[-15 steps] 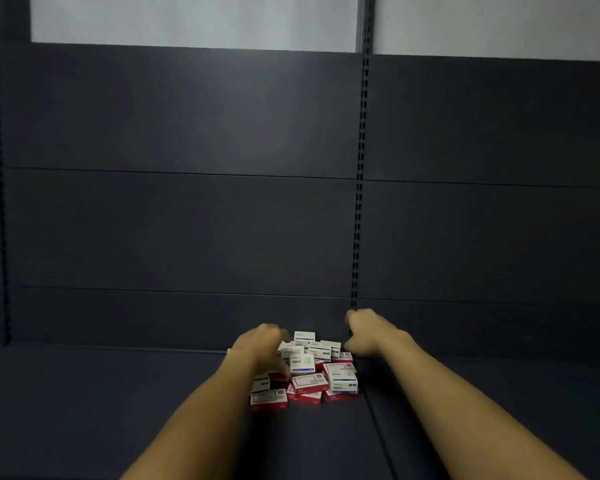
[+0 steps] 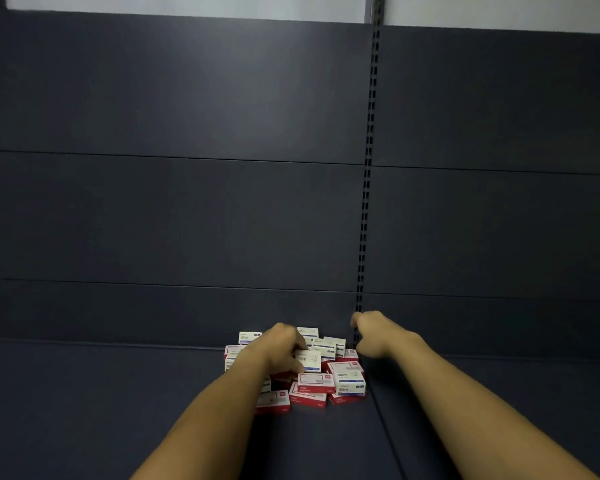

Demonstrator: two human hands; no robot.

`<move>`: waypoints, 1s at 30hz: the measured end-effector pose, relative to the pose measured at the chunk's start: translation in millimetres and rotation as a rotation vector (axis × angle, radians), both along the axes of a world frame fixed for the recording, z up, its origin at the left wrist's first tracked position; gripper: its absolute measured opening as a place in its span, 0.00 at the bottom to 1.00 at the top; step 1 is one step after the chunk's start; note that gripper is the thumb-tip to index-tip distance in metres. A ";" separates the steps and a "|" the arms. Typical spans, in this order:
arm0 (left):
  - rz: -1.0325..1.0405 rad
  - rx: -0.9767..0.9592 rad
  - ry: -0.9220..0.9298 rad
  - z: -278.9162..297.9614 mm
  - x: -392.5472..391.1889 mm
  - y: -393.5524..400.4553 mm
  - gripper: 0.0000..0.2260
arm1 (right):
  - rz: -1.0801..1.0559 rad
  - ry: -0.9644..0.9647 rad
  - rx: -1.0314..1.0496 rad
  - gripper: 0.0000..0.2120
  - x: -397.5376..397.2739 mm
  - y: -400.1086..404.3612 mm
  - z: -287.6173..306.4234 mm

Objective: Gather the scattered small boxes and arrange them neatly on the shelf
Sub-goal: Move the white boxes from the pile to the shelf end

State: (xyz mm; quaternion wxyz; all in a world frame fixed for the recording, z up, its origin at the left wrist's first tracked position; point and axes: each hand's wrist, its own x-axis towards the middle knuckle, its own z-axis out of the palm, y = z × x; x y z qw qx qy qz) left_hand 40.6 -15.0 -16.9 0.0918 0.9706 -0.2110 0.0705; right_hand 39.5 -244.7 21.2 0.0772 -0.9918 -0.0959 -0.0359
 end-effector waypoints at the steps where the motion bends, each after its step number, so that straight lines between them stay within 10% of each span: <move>1: 0.002 0.026 -0.007 1.5 0.4 -0.1 0.19 | 0.000 -0.001 0.004 0.22 2.6 1.0 -0.8; 30: 0.023 0.167 -0.182 26.4 12.3 57.5 0.18 | 0.176 -0.127 0.125 0.15 43.8 38.9 -29.5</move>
